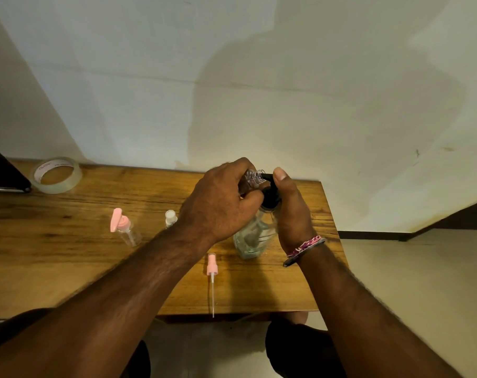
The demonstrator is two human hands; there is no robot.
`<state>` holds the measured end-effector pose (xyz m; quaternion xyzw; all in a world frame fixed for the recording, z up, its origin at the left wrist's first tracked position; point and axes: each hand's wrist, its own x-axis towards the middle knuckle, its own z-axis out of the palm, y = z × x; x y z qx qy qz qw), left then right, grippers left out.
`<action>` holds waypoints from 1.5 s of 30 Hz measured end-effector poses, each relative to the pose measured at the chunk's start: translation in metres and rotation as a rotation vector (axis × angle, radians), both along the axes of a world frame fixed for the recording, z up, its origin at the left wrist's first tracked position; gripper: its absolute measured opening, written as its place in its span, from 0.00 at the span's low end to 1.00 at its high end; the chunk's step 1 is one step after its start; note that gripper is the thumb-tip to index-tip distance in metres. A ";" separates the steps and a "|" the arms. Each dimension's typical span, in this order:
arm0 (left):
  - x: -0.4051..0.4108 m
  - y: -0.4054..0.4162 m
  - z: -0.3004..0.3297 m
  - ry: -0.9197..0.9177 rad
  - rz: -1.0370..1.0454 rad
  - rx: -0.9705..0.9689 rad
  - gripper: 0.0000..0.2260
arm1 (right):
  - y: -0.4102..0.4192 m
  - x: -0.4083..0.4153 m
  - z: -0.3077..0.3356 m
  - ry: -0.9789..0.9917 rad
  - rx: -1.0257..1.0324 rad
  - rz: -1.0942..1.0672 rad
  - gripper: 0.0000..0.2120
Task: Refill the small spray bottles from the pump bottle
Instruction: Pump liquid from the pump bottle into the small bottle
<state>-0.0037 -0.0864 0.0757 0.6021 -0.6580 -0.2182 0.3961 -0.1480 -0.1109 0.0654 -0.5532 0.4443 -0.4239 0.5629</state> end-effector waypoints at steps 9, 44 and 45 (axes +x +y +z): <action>0.001 0.000 0.001 0.017 0.002 0.010 0.04 | 0.002 -0.001 -0.001 -0.022 -0.001 0.026 0.35; 0.001 0.000 -0.001 -0.006 -0.003 0.013 0.06 | 0.000 0.002 0.000 -0.047 0.026 -0.049 0.21; 0.001 0.000 -0.001 -0.013 -0.004 0.013 0.06 | 0.000 0.001 0.000 -0.058 0.032 -0.059 0.20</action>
